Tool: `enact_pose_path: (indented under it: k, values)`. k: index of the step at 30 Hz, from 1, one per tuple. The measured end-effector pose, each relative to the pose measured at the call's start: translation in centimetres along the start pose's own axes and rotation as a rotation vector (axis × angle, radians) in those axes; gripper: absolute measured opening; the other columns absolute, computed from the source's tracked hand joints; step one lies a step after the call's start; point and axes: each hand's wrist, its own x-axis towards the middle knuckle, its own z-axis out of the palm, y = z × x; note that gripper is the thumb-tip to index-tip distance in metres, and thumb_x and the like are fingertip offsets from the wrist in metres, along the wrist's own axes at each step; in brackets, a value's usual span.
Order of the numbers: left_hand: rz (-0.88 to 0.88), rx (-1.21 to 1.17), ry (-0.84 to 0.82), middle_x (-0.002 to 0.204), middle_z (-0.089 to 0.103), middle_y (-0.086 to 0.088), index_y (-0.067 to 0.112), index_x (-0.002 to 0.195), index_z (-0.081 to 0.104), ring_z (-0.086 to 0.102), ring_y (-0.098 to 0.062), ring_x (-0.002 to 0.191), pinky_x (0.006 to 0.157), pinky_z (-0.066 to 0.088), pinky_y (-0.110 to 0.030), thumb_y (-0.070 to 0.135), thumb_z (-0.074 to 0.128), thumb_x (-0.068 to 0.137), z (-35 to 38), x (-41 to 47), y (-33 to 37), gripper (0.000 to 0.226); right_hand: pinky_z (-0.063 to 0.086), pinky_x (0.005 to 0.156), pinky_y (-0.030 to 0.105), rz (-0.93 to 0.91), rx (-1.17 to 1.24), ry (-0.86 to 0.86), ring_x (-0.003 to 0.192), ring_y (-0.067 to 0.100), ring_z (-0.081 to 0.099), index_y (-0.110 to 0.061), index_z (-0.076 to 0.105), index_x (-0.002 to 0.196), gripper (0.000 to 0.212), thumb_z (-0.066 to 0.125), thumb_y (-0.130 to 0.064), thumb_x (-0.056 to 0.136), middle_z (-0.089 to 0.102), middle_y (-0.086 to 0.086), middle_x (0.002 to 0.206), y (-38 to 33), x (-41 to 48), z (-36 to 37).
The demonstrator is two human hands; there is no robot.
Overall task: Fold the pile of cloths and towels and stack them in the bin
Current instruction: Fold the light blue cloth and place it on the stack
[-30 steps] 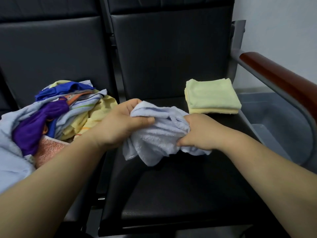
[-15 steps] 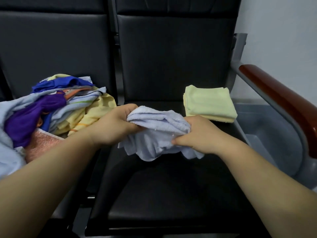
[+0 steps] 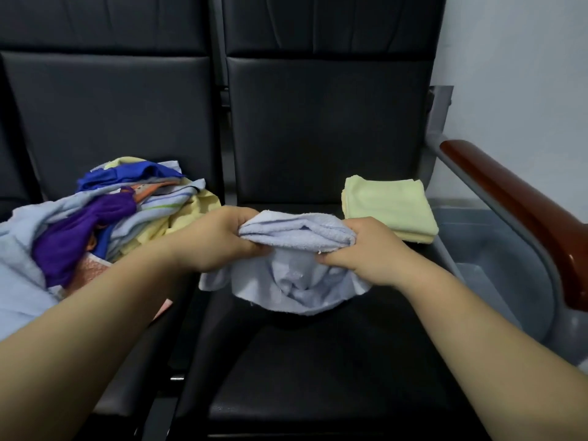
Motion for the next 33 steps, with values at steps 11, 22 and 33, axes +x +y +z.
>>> enact_pose_path:
  k: [11, 22, 33]
  values:
    - [0.049, -0.069, 0.198, 0.102, 0.076, -0.006, 0.019, 0.101, 0.075, 0.066, -0.01, 0.088, 0.087, 0.057, -0.042, 0.036, 0.075, 0.075, -9.6, 0.5, 9.1, 0.031, 0.057, 0.071, 0.031, -0.166, -0.041, -0.035, 0.078, 0.012, 0.07, -0.022, 0.071, 0.099, 0.031, 0.086, -0.014, 0.073, 0.076, 0.003, 0.09, -9.3, 1.6, -8.1]
    - [-0.068, 0.312, 0.163, 0.071, 0.069, 0.008, 0.025, 0.082, 0.073, 0.059, -0.009, 0.067, 0.073, 0.052, -0.029, 0.037, 0.079, 0.082, -17.5, 0.0, 17.1, 0.013, 0.036, 0.056, 0.029, -0.207, -0.38, 0.131, 0.062, 0.018, 0.043, -0.014, 0.056, 0.07, 0.023, 0.075, -0.021, 0.082, 0.048, 0.002, 0.067, -18.7, -0.1, -15.7]
    - [0.168, -0.775, 0.071, 0.098, 0.069, -0.013, 0.012, 0.101, 0.078, 0.065, -0.022, 0.087, 0.078, 0.053, -0.031, 0.004, 0.062, 0.089, -19.0, -0.1, 22.5, 0.022, 0.065, 0.081, 0.042, -0.169, -0.421, 0.019, 0.083, 0.022, 0.078, -0.018, 0.073, 0.1, 0.032, 0.087, -0.025, 0.071, 0.079, 0.001, 0.09, -23.0, -2.1, -19.9]
